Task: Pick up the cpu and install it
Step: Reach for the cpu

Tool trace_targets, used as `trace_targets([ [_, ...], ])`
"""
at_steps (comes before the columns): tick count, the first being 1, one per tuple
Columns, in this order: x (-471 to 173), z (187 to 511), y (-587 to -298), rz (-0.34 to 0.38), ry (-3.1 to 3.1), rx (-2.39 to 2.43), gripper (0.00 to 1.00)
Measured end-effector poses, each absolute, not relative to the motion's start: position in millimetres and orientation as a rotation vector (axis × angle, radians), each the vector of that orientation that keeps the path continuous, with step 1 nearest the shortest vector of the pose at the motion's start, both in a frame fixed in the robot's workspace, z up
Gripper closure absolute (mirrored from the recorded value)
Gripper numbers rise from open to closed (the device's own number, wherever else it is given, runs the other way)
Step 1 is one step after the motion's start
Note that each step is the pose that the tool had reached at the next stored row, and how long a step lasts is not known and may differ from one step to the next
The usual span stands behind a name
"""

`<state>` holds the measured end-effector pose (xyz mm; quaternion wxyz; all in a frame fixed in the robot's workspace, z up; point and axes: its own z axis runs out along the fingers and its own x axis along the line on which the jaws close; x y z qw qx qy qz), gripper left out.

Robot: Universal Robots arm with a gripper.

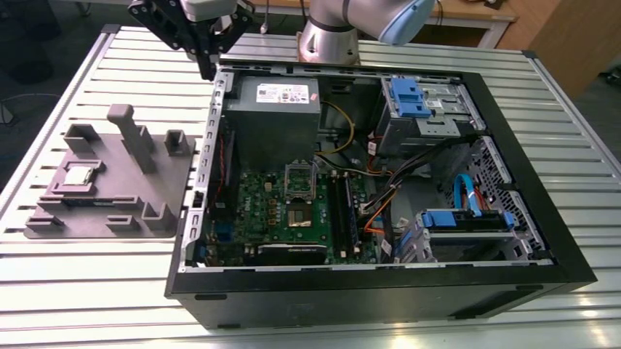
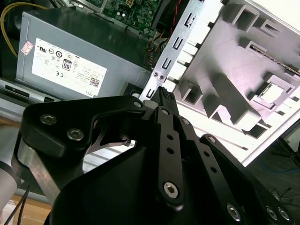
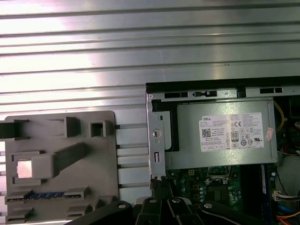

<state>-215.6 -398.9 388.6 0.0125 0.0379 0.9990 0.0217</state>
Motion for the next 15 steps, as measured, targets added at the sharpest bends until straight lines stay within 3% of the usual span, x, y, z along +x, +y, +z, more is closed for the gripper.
trace_targets([
  [15,-219.2,388.5,-398.9,0.068,3.114,0.118,0.89],
])
